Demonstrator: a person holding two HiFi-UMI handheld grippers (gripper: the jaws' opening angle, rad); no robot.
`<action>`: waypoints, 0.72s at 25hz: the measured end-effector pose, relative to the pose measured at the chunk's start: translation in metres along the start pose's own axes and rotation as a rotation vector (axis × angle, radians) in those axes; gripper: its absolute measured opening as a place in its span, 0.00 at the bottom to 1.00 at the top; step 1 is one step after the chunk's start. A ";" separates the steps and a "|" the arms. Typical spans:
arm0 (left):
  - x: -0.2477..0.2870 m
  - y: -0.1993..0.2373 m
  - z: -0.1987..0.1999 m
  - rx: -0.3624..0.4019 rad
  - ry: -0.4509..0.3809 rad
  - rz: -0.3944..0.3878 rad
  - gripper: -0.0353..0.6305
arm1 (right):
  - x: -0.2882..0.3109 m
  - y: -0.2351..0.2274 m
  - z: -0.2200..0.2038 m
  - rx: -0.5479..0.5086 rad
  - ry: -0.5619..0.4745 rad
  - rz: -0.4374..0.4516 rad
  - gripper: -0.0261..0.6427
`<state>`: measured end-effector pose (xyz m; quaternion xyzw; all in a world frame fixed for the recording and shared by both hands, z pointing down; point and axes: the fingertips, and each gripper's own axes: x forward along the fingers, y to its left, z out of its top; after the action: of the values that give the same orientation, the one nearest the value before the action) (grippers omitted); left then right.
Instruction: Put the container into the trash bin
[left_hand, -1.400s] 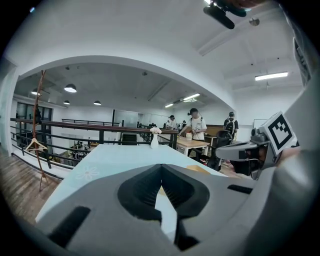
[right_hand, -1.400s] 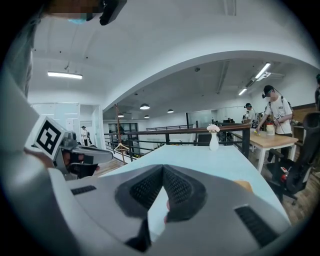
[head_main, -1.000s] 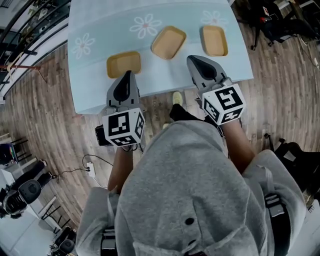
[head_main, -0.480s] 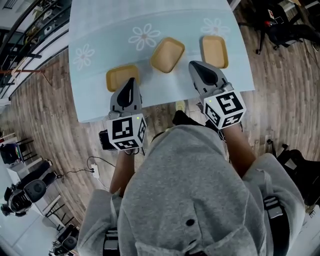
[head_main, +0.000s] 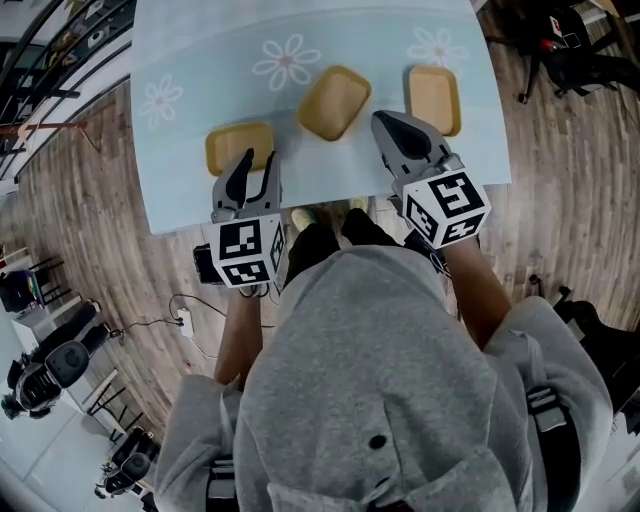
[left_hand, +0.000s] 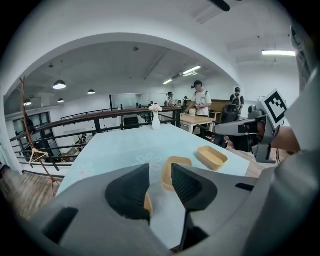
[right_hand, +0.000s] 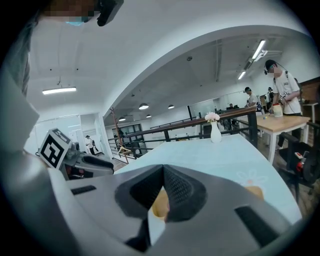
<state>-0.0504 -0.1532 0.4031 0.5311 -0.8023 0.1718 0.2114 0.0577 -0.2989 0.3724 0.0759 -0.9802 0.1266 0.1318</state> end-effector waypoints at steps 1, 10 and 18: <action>0.001 0.004 -0.004 0.007 0.016 0.011 0.26 | 0.002 0.001 0.000 -0.001 0.003 0.000 0.08; 0.018 0.018 -0.050 0.004 0.156 -0.001 0.27 | 0.009 0.007 -0.004 0.001 0.014 -0.037 0.08; 0.037 0.017 -0.089 0.039 0.247 -0.071 0.27 | 0.017 0.017 -0.005 -0.020 0.017 -0.064 0.08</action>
<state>-0.0648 -0.1306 0.4976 0.5379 -0.7475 0.2437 0.3040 0.0397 -0.2834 0.3775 0.1046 -0.9774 0.1131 0.1450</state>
